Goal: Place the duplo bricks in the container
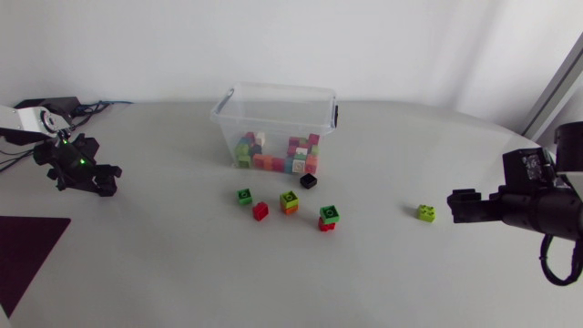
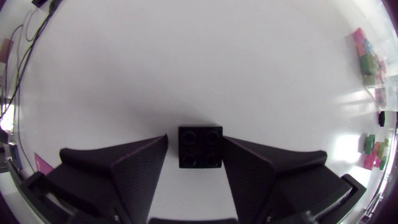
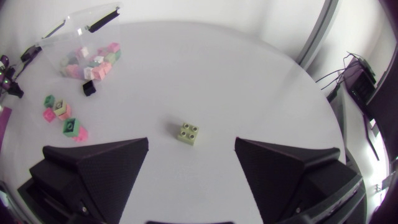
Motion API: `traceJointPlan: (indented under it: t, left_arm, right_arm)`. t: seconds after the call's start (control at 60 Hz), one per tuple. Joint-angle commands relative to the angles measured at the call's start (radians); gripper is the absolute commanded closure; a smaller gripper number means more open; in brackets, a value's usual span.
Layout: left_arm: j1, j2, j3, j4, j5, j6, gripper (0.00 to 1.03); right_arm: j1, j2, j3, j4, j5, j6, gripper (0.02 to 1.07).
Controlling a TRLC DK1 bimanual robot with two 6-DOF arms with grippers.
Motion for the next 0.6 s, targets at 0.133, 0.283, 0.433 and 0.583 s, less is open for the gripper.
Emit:
traceJointPlan:
  t: [0.133, 0.283, 0.433, 0.583]
  left_arm:
    - [0.005, 0.013, 0.011, -0.015, 0.009, 0.033, 0.60]
    - [0.000, -0.001, 0.005, -0.026, 0.009, 0.047, 0.64]
    - [-0.003, -0.039, 0.011, -0.076, 0.023, 0.055, 0.67]
    - [-0.024, -0.171, -0.029, -0.116, 0.089, 0.079, 0.67]
  right_arm:
    - [-0.013, 0.002, -0.004, -0.007, -0.005, -0.036, 0.07]
    - [-0.013, 0.009, -0.010, -0.005, -0.005, -0.053, 0.07]
    - [-0.019, 0.051, 0.001, -0.002, -0.009, -0.056, 0.07]
    - [-0.042, 0.147, 0.047, -0.002, -0.011, -0.094, 0.07]
